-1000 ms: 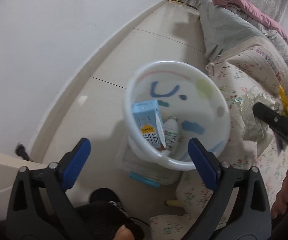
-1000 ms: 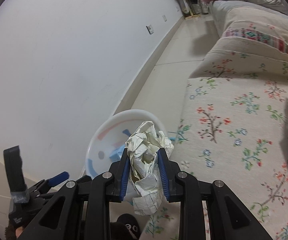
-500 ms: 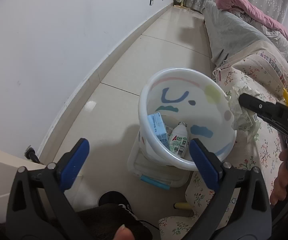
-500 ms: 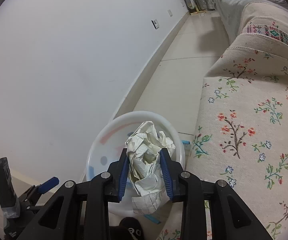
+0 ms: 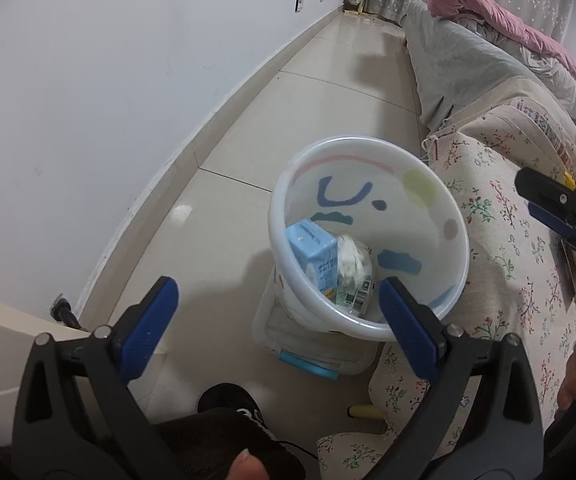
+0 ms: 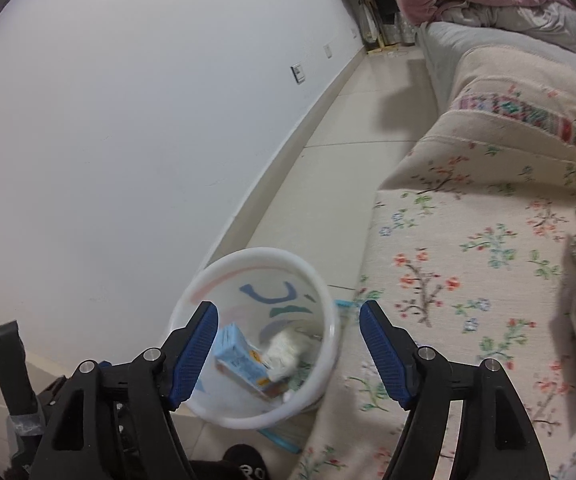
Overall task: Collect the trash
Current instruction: 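Open the left tool over the bin while the right tool releases the tissue, then move both open tools back toward the remaining items on the bed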
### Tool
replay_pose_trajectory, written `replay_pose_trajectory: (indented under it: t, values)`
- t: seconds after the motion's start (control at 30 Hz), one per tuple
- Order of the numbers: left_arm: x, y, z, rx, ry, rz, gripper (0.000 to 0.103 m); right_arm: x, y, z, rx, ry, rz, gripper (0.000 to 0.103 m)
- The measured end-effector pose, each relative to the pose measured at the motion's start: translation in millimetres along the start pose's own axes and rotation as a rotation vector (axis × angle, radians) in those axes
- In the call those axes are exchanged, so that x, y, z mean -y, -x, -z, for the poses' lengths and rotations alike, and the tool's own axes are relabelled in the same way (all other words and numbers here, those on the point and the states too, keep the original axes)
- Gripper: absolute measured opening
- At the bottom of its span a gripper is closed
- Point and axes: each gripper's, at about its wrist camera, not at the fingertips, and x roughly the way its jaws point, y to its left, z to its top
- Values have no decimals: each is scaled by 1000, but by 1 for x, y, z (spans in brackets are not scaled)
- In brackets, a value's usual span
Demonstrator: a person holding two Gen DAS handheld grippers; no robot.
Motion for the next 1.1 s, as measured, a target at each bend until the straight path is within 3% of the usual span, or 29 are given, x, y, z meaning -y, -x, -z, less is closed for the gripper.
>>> replay_pose_trajectory:
  t: [0.43,0.77,1.1]
  values:
    - [35,7,2,8,-67,20,100,25,53,18,45,23,167,82]
    - [77,11,7,11,-153,24,102,70,104,33,68,-19,288,90]
    - [118,17,8,0,-203,57,103,125,146,48,101,-62,421,90]
